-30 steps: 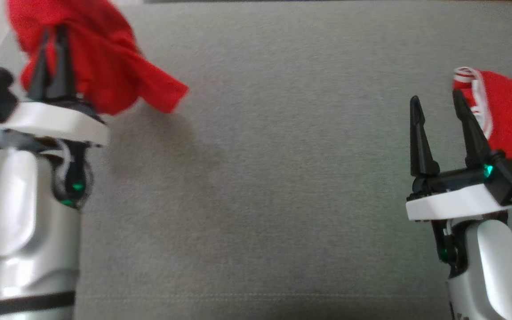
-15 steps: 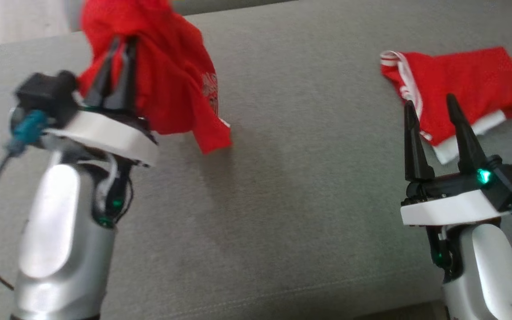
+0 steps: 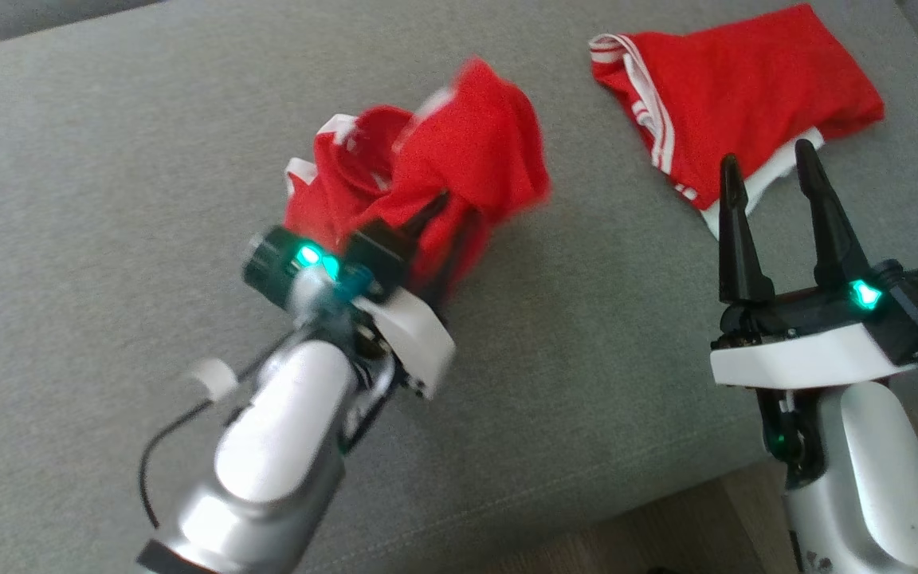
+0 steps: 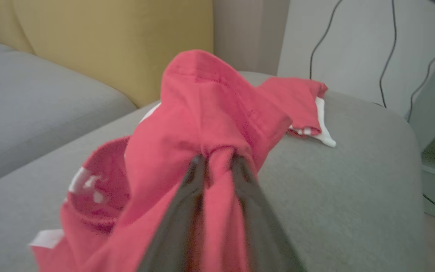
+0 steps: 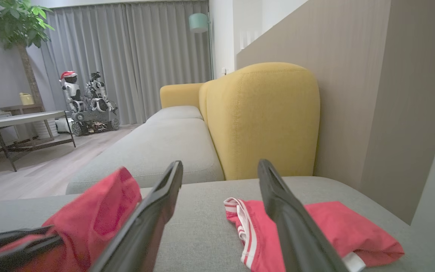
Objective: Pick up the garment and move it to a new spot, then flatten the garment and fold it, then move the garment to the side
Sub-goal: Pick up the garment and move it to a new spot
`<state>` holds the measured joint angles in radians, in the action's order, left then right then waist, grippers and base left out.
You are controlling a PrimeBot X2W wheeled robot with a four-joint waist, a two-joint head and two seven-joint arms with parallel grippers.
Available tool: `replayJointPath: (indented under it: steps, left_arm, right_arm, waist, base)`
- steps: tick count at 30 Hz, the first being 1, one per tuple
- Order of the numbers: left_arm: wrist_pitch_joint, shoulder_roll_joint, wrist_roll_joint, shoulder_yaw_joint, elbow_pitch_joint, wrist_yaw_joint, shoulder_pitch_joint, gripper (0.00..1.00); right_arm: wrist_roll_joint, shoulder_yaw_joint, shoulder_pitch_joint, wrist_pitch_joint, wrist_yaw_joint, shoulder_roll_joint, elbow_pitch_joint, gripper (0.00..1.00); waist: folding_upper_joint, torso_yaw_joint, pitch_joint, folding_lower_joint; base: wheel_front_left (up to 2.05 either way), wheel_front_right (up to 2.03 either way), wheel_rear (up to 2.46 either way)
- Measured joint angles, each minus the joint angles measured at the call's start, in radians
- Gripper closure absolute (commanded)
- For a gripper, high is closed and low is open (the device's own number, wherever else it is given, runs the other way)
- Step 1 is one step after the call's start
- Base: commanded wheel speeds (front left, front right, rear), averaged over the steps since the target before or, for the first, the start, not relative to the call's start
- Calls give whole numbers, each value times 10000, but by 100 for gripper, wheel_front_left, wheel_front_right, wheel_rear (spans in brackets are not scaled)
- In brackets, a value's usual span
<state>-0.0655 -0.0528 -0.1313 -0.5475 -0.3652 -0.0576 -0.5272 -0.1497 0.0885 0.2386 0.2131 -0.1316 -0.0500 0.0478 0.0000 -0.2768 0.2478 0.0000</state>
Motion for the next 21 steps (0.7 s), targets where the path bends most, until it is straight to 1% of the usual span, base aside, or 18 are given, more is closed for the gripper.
replayJointPath:
  steps: [3, 5, 7, 9, 11, 12, 14, 18, 21]
  left_arm:
    - [-234, 38, 46, -679, -575, 67, -9, 0]
    - [-416, 38, -169, -1012, -727, 174, -9, 0]
    - [-619, 46, -546, -1246, -734, 360, -18, 0]
    - [-844, 56, -928, -1258, -729, 612, -62, 0]
    - [-1108, 54, -1218, -1122, -715, 863, -165, 0]
    - [-1310, 58, -1427, -823, -650, 1041, -219, 0]
    - [-1503, -23, -1599, -449, -508, 1149, -222, 0]
    - [-1745, -441, -2033, 305, 8, 1331, 51, 0]
    - [-1835, -836, -2326, 905, 487, 1473, 872, 0]
  right_arm:
    - [-2, 0, -3, 73, 2, 2, 81, 0]
    - [-2, -12, -3, 81, 0, 2, 134, 0]
    - [0, -67, -4, 94, 2, 2, 159, 0]
    - [4, -144, -5, 117, 0, 2, 196, 0]
    - [58, -213, -5, 115, 2, 2, 203, 0]
    - [201, -244, -11, 86, 0, 0, 203, 0]
    - [343, -234, -18, 0, 2, 0, 205, 0]
    - [537, -288, -99, -142, 2, 2, 203, 0]
    - [667, -418, -398, -293, 0, 4, 205, 0]
  waist:
    - [0, -208, 166, 0]
    - [0, -254, 219, 0]
    - [0, -187, 201, 0]
    - [0, -32, 147, 0]
    - [0, 177, 78, 0]
    - [0, 422, -6, 0]
    - [0, 705, -105, 0]
    - [0, 1324, -335, 0]
    - [0, 1820, -527, 0]
  base:
    - [0, 0, 0]
    - [0, 0, 0]
    - [0, 0, 0]
    - [0, 0, 0]
    - [0, 0, 0]
    - [0, 0, 0]
    - [0, 0, 0]
    - [0, 0, 0]
    - [0, 0, 0]
